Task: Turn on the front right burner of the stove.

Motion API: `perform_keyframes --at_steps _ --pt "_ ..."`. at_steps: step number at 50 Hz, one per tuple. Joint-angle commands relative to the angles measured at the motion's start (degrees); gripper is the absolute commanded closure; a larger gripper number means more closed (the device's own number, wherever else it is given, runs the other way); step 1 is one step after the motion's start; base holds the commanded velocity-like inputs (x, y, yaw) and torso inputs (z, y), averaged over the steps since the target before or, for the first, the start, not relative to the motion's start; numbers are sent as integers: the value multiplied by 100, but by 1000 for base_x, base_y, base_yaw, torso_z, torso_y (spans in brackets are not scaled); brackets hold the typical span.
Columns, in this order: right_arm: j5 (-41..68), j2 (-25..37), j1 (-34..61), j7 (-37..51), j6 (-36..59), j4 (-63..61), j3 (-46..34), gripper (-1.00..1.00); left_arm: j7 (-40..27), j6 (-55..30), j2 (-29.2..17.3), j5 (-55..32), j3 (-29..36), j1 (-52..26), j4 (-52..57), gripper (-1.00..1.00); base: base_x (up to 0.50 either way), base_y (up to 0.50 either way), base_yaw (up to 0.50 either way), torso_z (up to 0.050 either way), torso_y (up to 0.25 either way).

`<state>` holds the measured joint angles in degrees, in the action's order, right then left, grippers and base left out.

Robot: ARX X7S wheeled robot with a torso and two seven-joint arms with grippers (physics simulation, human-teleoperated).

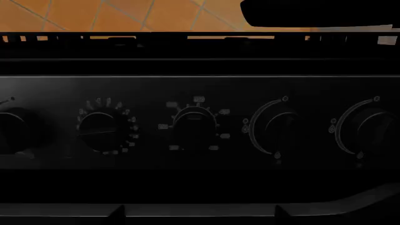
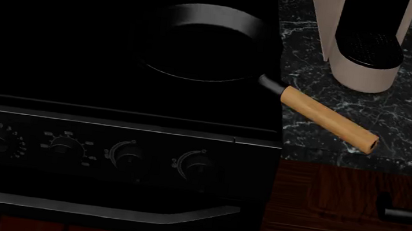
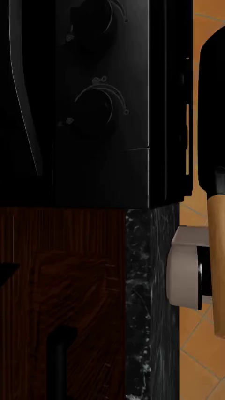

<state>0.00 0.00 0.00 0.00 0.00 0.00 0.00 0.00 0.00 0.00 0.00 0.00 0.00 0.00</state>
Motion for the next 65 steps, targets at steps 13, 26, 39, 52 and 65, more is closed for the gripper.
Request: perform_keyframes --at_steps 13,26,39,52,65 --pt "168 282 -85 223 -129 -138 -409 -100 -347 142 -263 -204 304 27 10 -100 0 0 0 0 0" --pt "239 442 -85 233 -223 -105 -621 -100 -497 189 -383 -314 446 25 11 -100 0 0 0 0 0" --pt "274 534 -61 324 -301 -34 -738 -100 -618 232 -471 -371 560 0 -35 -100 0 43 0 0 0" --pt "320 620 -77 422 -253 -115 -861 -100 -720 240 -555 -438 660 -17 -54 -100 4 197 0 0 0" --pt "382 679 -69 527 -185 -161 -930 -100 -831 278 -648 -458 755 8 9 -100 8 173 0 0 0"
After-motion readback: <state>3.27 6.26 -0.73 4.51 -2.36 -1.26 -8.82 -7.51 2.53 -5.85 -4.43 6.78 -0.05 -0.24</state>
